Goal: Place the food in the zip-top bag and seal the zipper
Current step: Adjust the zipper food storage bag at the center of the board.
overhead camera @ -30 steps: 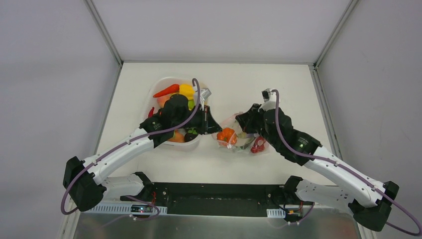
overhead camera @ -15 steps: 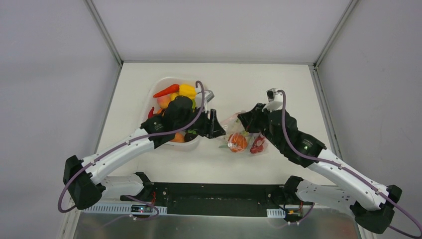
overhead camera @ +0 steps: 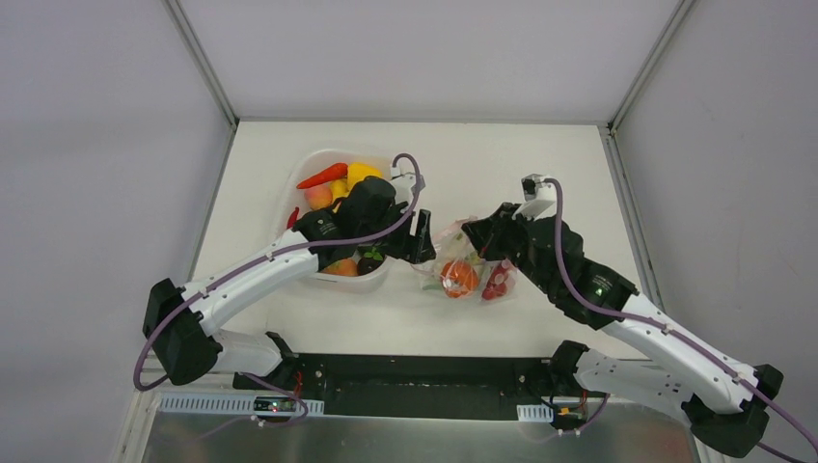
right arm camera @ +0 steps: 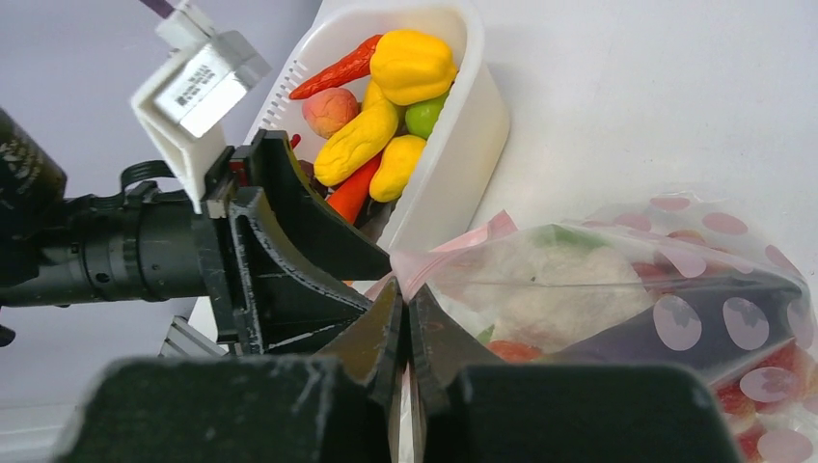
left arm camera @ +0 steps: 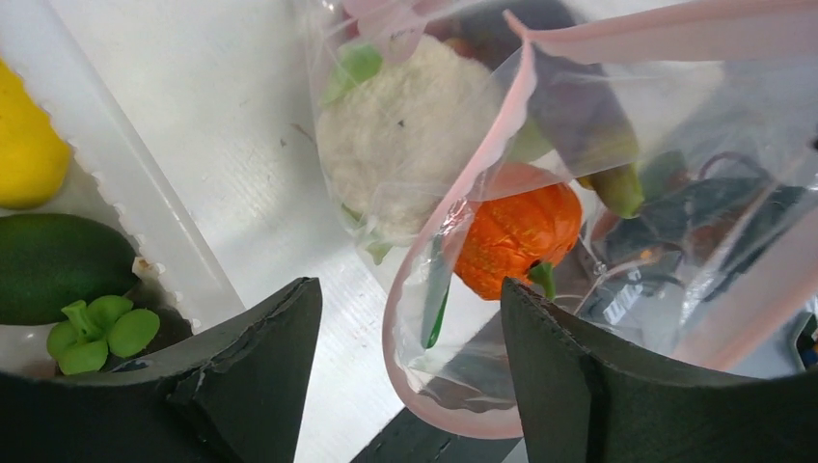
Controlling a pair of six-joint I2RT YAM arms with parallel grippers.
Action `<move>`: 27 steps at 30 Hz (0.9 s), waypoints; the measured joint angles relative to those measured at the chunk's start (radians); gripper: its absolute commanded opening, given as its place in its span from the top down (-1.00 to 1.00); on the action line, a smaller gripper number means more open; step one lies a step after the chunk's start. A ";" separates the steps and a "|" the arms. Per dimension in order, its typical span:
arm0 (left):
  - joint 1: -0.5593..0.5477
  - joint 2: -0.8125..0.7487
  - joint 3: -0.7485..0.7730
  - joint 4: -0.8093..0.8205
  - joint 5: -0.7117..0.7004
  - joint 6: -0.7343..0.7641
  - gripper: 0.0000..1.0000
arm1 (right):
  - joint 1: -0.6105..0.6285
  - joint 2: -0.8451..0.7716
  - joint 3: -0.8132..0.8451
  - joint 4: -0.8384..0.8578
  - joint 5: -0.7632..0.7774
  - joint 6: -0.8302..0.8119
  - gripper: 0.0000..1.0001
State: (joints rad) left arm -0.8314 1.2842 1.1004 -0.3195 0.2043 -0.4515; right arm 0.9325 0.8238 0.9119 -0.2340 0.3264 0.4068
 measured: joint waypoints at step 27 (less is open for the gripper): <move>0.112 0.038 0.209 0.003 -0.198 -0.065 1.00 | 0.000 0.034 0.164 -0.230 -0.248 -0.255 0.95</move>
State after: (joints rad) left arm -0.7193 1.3220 1.3094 -0.3161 0.0059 -0.5163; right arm 0.9325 0.8574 1.0756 -0.4641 0.0788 0.1520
